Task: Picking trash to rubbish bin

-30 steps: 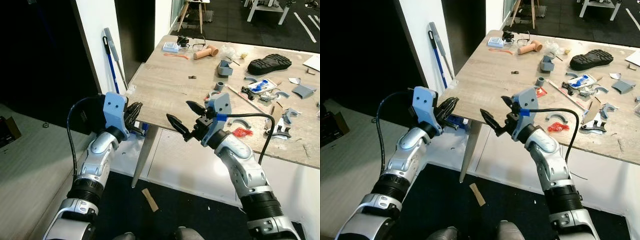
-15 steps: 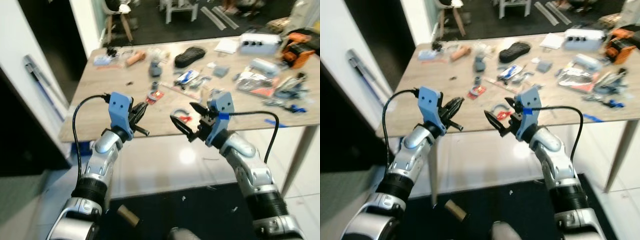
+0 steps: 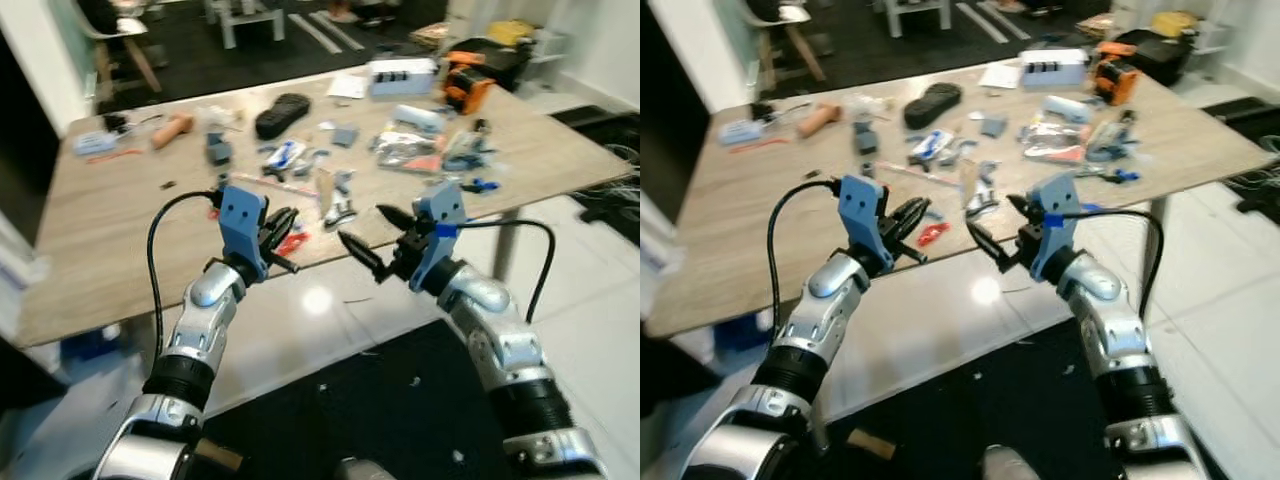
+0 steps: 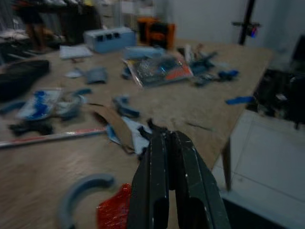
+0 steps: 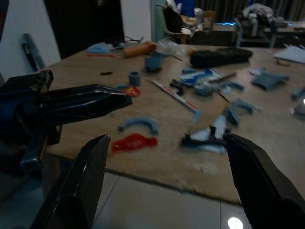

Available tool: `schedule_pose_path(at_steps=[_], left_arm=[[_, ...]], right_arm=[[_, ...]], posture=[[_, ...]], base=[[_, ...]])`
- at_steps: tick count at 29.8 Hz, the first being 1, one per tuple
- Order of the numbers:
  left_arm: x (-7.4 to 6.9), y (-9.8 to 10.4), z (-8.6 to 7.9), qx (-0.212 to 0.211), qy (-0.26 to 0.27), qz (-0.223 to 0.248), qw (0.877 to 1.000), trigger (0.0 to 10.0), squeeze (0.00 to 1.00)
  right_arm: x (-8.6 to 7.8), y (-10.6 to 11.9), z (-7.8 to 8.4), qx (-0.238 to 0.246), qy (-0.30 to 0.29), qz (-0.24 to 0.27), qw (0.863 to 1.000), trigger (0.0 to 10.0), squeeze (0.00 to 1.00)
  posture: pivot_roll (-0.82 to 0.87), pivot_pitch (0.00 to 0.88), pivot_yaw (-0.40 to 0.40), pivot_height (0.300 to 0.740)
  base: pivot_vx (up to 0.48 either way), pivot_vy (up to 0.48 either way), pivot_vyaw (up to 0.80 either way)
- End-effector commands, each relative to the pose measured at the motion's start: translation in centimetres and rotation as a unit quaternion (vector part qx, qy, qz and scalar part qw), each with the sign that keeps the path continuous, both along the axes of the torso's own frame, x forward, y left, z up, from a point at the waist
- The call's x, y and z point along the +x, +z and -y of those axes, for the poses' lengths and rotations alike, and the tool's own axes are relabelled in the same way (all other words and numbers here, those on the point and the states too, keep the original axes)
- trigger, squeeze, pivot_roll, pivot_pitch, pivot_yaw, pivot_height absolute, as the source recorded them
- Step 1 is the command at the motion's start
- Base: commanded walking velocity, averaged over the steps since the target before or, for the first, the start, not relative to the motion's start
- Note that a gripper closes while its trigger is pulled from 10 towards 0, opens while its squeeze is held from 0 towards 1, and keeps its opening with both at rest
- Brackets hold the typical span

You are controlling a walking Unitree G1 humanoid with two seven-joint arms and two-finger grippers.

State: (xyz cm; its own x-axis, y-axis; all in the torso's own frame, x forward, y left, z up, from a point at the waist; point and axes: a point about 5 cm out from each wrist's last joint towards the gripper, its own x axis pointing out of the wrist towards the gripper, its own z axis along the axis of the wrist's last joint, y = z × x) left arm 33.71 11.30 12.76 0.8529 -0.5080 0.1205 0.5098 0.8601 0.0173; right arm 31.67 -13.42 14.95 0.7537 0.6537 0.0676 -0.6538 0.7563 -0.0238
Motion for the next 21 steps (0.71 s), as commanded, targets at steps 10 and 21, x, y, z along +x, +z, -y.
schedule_pose_path(at_steps=[10,21], left_arm=[[0.03,-0.44,0.01,0.004,-0.006,-0.009,1.000,10.0,0.00],[0.06,-0.42,0.01,0.002,-0.007,-0.008,1.000,10.0,0.00]], right_arm=[[0.22,-0.42,-0.25,-0.006,0.005,-0.009,1.000,10.0,0.00],[0.26,-0.29,-0.29,-0.004,0.006,-0.008,1.000,10.0,0.00]], posture=[[-0.08,0.000,0.035,0.740],[-0.09,0.000,0.036,0.740]], base=[[0.000,0.000,-0.80],[0.000,0.000,-0.80]])
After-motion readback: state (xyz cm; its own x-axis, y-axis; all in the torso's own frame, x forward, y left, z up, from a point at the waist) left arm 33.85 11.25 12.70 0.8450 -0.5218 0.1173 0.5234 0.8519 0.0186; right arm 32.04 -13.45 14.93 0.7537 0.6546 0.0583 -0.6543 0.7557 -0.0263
